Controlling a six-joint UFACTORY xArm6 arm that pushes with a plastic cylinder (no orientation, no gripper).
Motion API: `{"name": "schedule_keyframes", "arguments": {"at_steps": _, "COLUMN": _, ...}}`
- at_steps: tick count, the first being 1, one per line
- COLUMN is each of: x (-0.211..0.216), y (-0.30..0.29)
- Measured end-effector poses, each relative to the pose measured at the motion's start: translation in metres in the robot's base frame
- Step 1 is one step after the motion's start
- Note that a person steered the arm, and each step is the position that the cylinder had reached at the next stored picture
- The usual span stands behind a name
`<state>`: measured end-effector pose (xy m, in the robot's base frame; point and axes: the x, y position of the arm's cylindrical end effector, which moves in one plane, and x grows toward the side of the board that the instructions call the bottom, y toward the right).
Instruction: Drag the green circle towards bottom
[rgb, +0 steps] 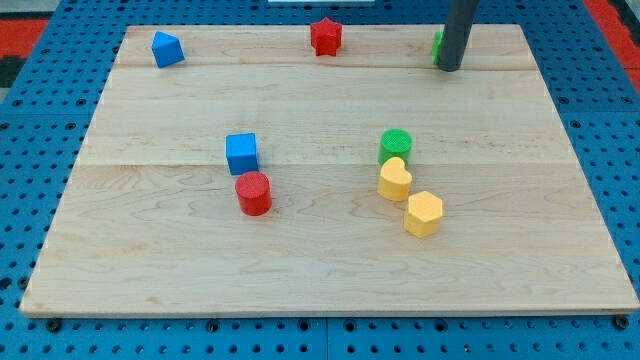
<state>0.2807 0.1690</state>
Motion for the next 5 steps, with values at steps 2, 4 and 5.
{"name": "schedule_keyframes", "arguments": {"at_steps": 2, "x": 0.004, "y": -0.002}}
{"name": "schedule_keyframes", "arguments": {"at_steps": 4, "x": 0.126, "y": -0.068}}
{"name": "schedule_keyframes", "arguments": {"at_steps": 5, "x": 0.138, "y": -0.077}}
